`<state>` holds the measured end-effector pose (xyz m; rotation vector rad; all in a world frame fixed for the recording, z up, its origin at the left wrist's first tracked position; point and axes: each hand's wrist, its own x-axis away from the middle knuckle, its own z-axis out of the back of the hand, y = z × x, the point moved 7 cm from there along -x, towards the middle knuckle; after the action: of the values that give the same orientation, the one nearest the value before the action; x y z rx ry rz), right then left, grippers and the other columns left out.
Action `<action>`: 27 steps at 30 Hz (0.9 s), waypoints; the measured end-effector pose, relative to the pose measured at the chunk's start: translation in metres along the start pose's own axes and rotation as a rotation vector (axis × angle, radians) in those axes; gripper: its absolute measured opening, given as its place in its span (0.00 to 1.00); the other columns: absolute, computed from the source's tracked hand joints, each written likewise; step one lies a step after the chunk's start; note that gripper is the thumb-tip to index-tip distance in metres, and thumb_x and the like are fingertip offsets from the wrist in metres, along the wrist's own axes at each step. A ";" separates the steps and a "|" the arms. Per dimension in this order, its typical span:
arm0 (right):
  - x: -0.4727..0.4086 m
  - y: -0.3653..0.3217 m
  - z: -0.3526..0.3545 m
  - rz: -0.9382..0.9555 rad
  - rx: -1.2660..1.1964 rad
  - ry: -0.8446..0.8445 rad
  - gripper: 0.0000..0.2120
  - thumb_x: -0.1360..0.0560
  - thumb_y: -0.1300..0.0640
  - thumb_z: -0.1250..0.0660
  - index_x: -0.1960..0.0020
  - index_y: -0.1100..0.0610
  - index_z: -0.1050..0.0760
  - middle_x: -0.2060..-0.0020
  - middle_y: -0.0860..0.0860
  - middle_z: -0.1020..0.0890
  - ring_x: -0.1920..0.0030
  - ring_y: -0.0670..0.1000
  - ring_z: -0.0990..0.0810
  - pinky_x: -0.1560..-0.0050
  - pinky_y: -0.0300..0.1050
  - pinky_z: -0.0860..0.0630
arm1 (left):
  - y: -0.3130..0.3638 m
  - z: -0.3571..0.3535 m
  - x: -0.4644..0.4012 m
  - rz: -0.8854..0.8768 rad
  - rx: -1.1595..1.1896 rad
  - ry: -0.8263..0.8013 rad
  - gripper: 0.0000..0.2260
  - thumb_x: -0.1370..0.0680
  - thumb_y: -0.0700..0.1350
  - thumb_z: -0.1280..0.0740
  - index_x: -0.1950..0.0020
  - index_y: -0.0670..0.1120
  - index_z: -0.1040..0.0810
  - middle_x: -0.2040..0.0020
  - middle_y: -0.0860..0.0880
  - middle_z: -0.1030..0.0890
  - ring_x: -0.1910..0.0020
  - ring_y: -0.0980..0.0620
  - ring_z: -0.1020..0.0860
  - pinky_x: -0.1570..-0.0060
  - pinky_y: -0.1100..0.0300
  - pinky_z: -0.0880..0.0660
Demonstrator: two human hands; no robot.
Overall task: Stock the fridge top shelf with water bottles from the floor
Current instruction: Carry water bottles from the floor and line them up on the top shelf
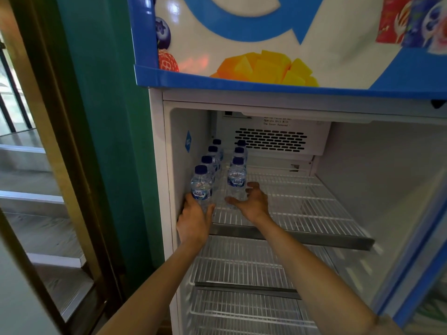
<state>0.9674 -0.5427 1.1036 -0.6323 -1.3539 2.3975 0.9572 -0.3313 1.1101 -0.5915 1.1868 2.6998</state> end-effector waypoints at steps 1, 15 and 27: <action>0.004 -0.005 0.009 0.055 -0.020 0.094 0.38 0.36 0.43 0.19 0.33 0.55 0.31 0.41 0.51 0.23 0.42 0.51 0.23 0.45 0.42 0.25 | -0.001 0.000 0.000 0.005 0.005 -0.003 0.23 0.22 0.56 0.34 0.37 0.43 0.34 0.43 0.41 0.20 0.48 0.41 0.19 0.52 0.48 0.23; 0.023 -0.080 0.013 0.457 -0.114 0.129 0.06 0.23 0.58 0.29 0.48 0.55 0.24 0.55 0.48 0.19 0.55 0.42 0.21 0.55 0.31 0.25 | -0.014 0.007 0.015 -0.006 0.114 -0.003 0.17 0.24 0.46 0.29 0.41 0.40 0.29 0.46 0.41 0.19 0.52 0.44 0.18 0.53 0.53 0.19; 0.043 -0.077 -0.054 0.229 -0.151 -0.302 0.24 0.29 0.42 0.25 0.37 0.50 0.25 0.47 0.41 0.19 0.48 0.37 0.21 0.52 0.28 0.28 | -0.040 0.028 0.070 -0.149 0.201 -0.058 0.12 0.22 0.43 0.32 0.40 0.48 0.29 0.49 0.56 0.22 0.56 0.64 0.25 0.56 0.81 0.31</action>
<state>0.9632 -0.4441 1.1361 -0.5005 -1.6794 2.6759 0.8961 -0.2860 1.0712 -0.5450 1.3220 2.4215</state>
